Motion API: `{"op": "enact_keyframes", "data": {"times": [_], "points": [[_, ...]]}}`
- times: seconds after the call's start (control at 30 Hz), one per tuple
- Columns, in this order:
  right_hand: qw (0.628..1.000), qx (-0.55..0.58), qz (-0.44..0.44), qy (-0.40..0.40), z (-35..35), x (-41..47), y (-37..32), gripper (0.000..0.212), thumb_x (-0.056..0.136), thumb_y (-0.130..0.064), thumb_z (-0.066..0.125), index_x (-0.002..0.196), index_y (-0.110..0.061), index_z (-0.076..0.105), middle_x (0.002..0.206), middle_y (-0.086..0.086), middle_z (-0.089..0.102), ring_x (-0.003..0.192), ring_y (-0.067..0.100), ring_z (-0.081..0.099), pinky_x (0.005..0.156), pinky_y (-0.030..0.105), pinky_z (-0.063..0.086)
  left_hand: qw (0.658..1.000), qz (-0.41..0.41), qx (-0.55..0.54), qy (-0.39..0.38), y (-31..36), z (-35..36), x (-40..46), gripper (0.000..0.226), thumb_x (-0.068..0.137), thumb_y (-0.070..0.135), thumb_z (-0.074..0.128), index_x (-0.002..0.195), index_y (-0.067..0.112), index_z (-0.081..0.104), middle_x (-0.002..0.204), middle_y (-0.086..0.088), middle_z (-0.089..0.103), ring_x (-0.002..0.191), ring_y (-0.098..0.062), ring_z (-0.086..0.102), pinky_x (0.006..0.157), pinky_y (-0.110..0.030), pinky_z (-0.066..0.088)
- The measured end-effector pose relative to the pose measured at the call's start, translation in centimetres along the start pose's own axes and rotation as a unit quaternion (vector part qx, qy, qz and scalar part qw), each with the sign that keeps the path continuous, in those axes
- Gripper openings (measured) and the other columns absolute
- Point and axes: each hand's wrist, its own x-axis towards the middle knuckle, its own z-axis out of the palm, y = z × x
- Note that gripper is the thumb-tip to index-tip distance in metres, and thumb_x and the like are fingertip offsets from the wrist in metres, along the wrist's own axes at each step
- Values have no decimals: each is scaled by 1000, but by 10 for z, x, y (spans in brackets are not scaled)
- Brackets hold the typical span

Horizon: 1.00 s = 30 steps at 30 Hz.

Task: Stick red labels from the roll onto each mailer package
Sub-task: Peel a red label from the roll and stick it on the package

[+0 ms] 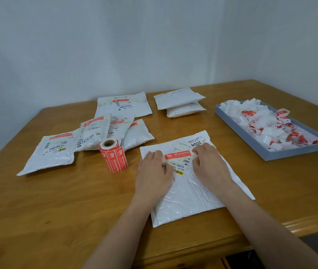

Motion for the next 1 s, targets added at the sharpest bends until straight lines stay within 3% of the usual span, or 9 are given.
{"op": "enact_keyframes", "data": {"times": [0.07, 0.13, 0.23, 0.5, 0.73, 0.9, 1.0], "points": [[999, -28, -35, 7, 1, -3, 1, 38, 96, -21, 44, 133, -23, 50, 114, -1, 51, 102, 13, 46, 78, 27, 48, 999, 26, 23, -19, -5, 3, 1, 42, 97, 37, 39, 139, 33, 40, 131, 5, 47, 127, -15, 38, 108, -39, 33], [995, -70, -73, 5, 4, -4, 3, 43, 95, -27, 42, 137, -35, 45, 106, -3, 45, 96, 14, 43, 78, 29, 44, 997, 47, 55, -33, -8, 6, 3, 45, 99, 42, 31, 144, 43, 30, 139, 4, 38, 135, -15, 28, 113, -42, 24], [991, -107, -85, 6, 8, -4, 5, 43, 93, -35, 31, 131, -48, 47, 98, -6, 34, 90, 14, 35, 81, 30, 38, 993, 51, 91, -56, -10, 9, 5, 45, 99, 44, 26, 144, 48, 29, 141, 4, 31, 136, -16, 21, 113, -41, 19], [995, -76, -58, -19, 6, -2, 2, 41, 97, -34, 39, 135, -24, 52, 120, -3, 43, 108, 17, 39, 92, 32, 40, 996, 36, 68, -48, -6, 10, 5, 48, 99, 42, 31, 144, 29, 39, 142, 3, 35, 138, -18, 24, 116, -46, 21], [997, -53, -60, -7, 6, 1, 5, 30, 95, -27, 44, 112, -15, 65, 107, -3, 49, 95, 12, 38, 82, 31, 43, 997, 32, 65, -33, -1, 5, 4, 45, 98, 39, 38, 134, 17, 53, 138, -1, 45, 135, -19, 32, 115, -48, 24], [998, -31, -55, 9, 5, 1, 3, 19, 95, -26, 46, 96, -15, 63, 98, -3, 50, 88, 12, 41, 73, 31, 44, 997, 26, 79, -2, 2, 4, 1, 39, 93, 42, 42, 111, 17, 67, 127, -1, 55, 125, -18, 42, 106, -43, 36], [998, -20, -52, 3, 2, 1, 2, 16, 94, -25, 48, 90, -15, 59, 93, -3, 49, 88, 14, 46, 72, 32, 46, 996, 22, 83, 13, 6, 2, 1, 40, 93, 44, 46, 108, 15, 68, 126, 0, 52, 121, -18, 45, 102, -40, 40]]}}
